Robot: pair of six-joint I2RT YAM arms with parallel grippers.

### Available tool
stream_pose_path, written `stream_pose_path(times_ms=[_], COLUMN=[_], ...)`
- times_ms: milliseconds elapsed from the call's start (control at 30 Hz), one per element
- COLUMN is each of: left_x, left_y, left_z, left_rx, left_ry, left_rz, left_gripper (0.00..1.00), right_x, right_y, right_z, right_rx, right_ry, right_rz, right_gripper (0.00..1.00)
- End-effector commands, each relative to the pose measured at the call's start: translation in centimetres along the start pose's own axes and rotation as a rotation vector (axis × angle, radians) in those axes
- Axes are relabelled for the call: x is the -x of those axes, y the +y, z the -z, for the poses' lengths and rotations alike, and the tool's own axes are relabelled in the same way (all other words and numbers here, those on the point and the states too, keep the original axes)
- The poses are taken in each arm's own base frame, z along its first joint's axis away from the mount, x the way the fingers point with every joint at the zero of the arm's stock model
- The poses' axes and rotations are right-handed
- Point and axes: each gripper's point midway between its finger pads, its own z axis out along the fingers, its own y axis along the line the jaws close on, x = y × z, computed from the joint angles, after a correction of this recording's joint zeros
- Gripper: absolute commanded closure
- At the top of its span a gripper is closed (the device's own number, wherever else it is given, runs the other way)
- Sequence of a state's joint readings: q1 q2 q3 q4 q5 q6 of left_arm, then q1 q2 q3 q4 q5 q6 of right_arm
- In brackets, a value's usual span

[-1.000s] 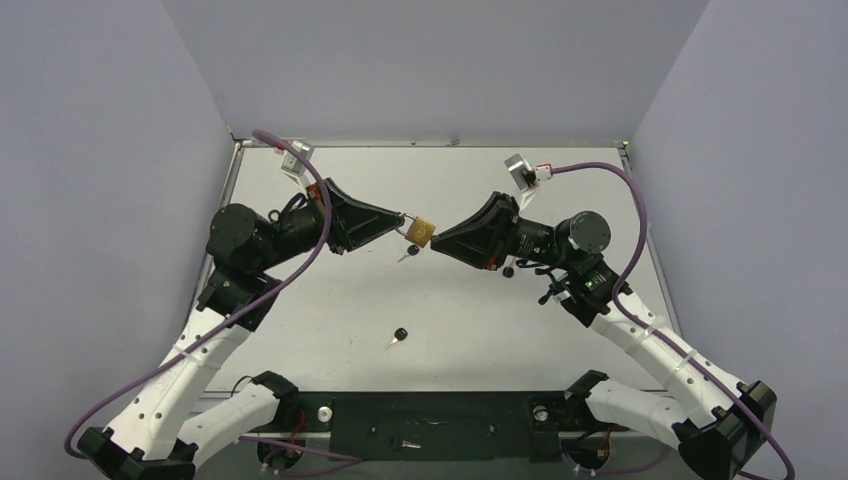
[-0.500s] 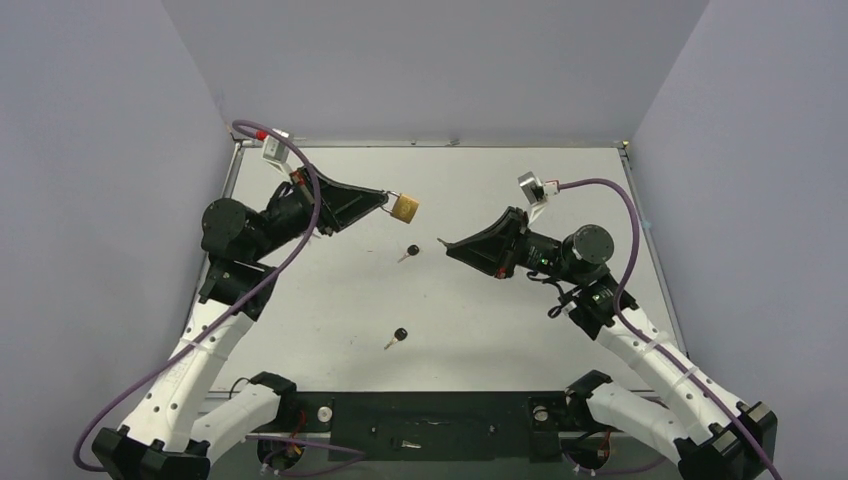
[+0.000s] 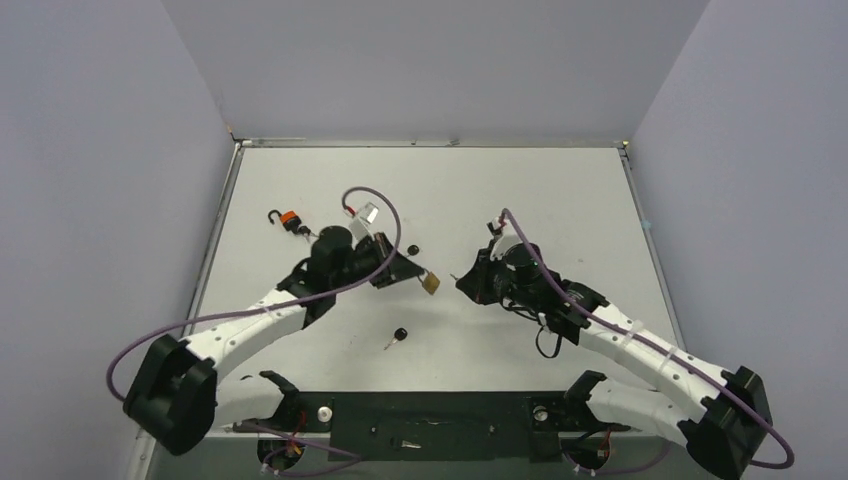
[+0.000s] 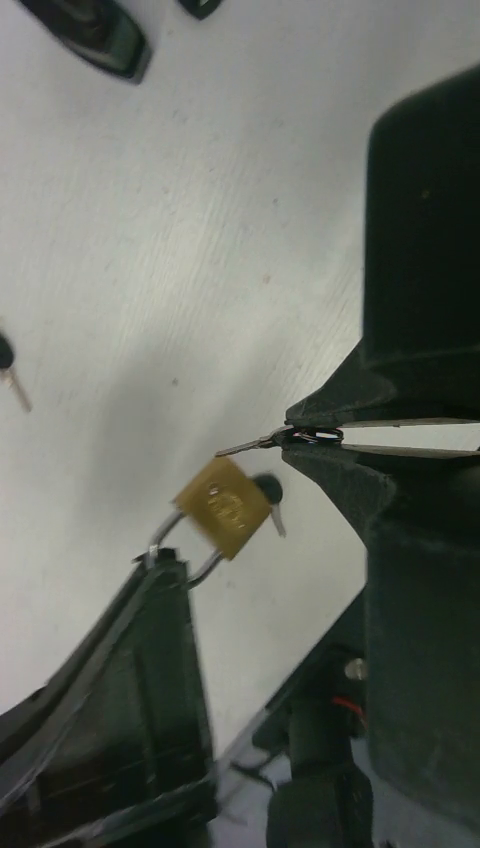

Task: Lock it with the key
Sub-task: Place the lock at the center of the board, then pick up the lock from the center of the board.

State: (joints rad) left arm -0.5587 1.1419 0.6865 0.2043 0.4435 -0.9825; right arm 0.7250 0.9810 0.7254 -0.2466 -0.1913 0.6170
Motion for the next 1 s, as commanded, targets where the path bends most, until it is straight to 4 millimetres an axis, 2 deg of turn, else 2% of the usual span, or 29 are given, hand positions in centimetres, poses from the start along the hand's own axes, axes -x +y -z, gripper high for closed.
stream_pose_path(times_ms=[0, 33, 67, 100, 233, 300, 333, 367, 400, 467, 500, 533, 567, 633, 667, 700, 733, 767, 800, 833, 867, 900, 933, 967], left_x=[-3.5, -5.3, -5.5, -6.7, -8.0, -8.1, -8.1, -8.0, -7.8, -6.6, -5.5, -4.7, -3.3, -1.3, 1.1, 1.8, 4.7, 4.7, 8.1, 8.5, 11.6, 13.3, 14.8, 16.0], left_y=[4.8, 6.6, 6.7, 8.3, 10.5, 10.9, 11.2, 11.5, 12.1, 12.7, 12.2, 12.8, 12.2, 12.8, 12.0, 13.0, 12.6, 13.7, 13.3, 14.2, 14.7, 16.4, 17.0, 18.7], left_z=[-3.3, -4.1, -4.7, -5.4, -7.3, -7.8, -7.9, -8.0, -7.7, -7.0, -6.5, -5.8, -5.1, -3.0, -2.0, -0.5, 1.3, 3.0, 5.1, 6.8, 9.1, 11.7, 12.5, 14.6], left_rx=[0.099, 0.135, 0.129, 0.167, 0.190, 0.189, 0.197, 0.210, 0.237, 0.277, 0.280, 0.328, 0.337, 0.436, 0.444, 0.518, 0.554, 0.631, 0.668, 0.744, 0.807, 0.881, 0.915, 0.993], left_ry=[-0.001, 0.042, 0.038, 0.062, 0.095, 0.103, 0.105, 0.103, 0.100, 0.072, 0.044, 0.037, 0.000, -0.029, -0.090, -0.112, -0.213, -0.205, -0.312, -0.311, -0.405, -0.447, -0.473, -0.507], left_rz=[0.012, 0.031, 0.036, 0.046, 0.069, 0.076, 0.076, 0.073, 0.080, 0.080, 0.057, 0.061, 0.025, 0.004, -0.003, -0.005, -0.011, -0.009, -0.018, -0.023, -0.005, 0.027, 0.033, 0.051], left_gripper=[1.00, 1.00, 1.00, 1.00, 1.00, 1.00, 0.99, 0.96, 0.86, 0.73, 0.69, 0.64, 0.63, 0.62, 0.61, 0.61, 0.61, 0.60, 0.60, 0.59, 0.58, 0.57, 0.57, 0.57], right_x=[-2.5, -2.9, -3.5, -3.8, -5.6, -5.9, -5.9, -5.7, -5.4, -4.8, -4.1, -3.8, -3.0, -1.8, -1.4, -0.6, -0.2, 0.9, 1.5, 2.3, 4.5, 3.6, 5.5, 4.4], right_y=[-6.1, -6.4, -7.3, -7.6, -9.2, -9.2, -9.0, -8.8, -8.6, -8.0, -7.3, -7.1, -6.3, -4.9, -4.5, -3.5, -3.1, -1.7, -1.0, 0.5, 2.9, 2.7, 4.6, 4.3], right_z=[-2.0, -2.4, -3.0, -3.3, -5.0, -5.5, -5.6, -5.7, -5.7, -5.4, -5.3, -5.2, -5.2, -5.5, -5.8, -6.6, -7.3, -8.7, -9.5, -11.4, -12.2, -14.2, -15.1, -16.9], right_rx=[-0.312, -0.325, -0.360, -0.375, -0.435, -0.429, -0.421, -0.414, -0.411, -0.405, -0.398, -0.396, -0.387, -0.368, -0.361, -0.341, -0.333, -0.312, -0.300, -0.279, -0.239, -0.249, -0.213, -0.215], right_ry=[-0.011, -0.006, 0.003, 0.009, 0.065, 0.075, 0.073, 0.069, 0.064, 0.052, 0.040, 0.036, 0.022, 0.005, 0.003, -0.002, 0.003, -0.001, -0.001, -0.003, -0.040, 0.004, -0.027, 0.017], right_rz=[-0.010, -0.019, -0.017, -0.021, -0.010, -0.010, -0.011, -0.012, -0.011, 0.004, 0.012, 0.022, 0.030, 0.048, 0.059, 0.067, 0.085, 0.096, 0.127, 0.152, 0.185, 0.208, 0.220, 0.232], right_gripper=[1.00, 1.00, 1.00, 1.00, 0.98, 0.86, 0.76, 0.72, 0.64, 0.53, 0.51, 0.47, 0.45, 0.41, 0.40, 0.39, 0.39, 0.38, 0.37, 0.36, 0.36, 0.35, 0.35, 0.35])
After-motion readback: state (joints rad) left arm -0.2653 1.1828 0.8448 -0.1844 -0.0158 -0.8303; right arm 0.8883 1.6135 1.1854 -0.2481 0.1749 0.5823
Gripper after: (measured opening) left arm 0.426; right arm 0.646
